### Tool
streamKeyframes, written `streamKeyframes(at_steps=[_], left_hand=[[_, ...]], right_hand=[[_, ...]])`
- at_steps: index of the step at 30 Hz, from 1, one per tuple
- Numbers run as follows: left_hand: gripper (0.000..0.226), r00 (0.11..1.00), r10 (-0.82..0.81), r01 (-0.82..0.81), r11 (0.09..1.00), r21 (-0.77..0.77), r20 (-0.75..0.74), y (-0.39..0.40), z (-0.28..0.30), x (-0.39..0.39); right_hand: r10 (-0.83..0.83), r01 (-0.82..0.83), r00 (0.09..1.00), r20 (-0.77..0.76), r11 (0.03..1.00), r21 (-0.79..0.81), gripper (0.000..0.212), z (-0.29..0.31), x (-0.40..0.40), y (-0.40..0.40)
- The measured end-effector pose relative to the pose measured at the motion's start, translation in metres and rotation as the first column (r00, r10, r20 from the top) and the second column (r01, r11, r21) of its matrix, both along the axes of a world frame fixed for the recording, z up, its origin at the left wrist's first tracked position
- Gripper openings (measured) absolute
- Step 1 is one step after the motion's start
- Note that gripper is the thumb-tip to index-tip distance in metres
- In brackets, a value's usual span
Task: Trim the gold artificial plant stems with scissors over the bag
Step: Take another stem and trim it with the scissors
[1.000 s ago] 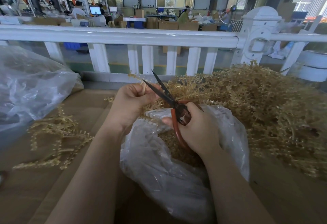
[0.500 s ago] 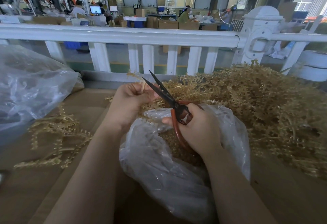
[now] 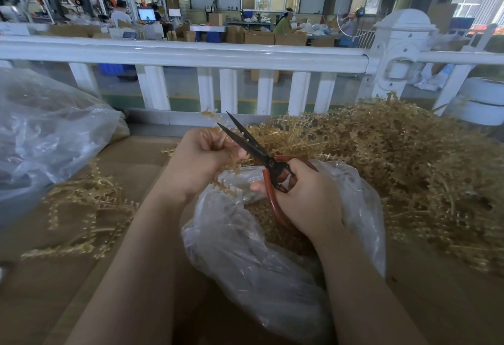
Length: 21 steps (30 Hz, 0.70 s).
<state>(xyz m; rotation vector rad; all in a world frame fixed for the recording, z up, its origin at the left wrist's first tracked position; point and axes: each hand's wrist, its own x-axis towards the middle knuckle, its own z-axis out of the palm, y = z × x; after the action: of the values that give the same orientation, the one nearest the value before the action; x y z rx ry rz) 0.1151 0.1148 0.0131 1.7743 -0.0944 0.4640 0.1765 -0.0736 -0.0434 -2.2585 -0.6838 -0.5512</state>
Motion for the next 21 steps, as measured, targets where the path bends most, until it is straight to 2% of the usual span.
streamKeyframes(at_steps=[4, 8, 13, 16, 21], left_hand=[[0.024, 1.000, -0.010, 0.010, 1.000, 0.006, 0.000, 0.0014, 0.0004, -0.0013], [0.021, 1.000, -0.020, 0.020, 1.000, 0.007, 0.002, 0.0023, 0.0013, -0.0017], [0.039, 0.998, -0.069, 0.070, 0.996, 0.062, -0.014, -0.0010, 0.0042, -0.0056], [0.034, 0.996, -0.078, 0.080, 0.994, 0.076, -0.035, -0.0014, 0.0026, -0.0043], [0.024, 0.996, -0.080, 0.083, 0.994, 0.072, -0.044, 0.0012, 0.0010, -0.0030]], right_hand=[[0.014, -0.014, 1.000, -0.001, 1.000, 0.002, 0.056, -0.0010, -0.0005, 0.0004], [0.046, -0.046, 0.999, 0.013, 0.998, 0.041, 0.056, -0.0009, -0.0016, 0.0004], [0.078, -0.080, 0.996, 0.036, 0.995, 0.062, 0.045, 0.0005, -0.0042, 0.0017], [0.110, -0.111, 0.994, 0.008, 0.991, 0.077, 0.051, -0.0020, -0.0021, 0.0007], [0.107, -0.108, 0.994, 0.019, 0.991, 0.080, 0.048, -0.0017, -0.0017, 0.0011]])
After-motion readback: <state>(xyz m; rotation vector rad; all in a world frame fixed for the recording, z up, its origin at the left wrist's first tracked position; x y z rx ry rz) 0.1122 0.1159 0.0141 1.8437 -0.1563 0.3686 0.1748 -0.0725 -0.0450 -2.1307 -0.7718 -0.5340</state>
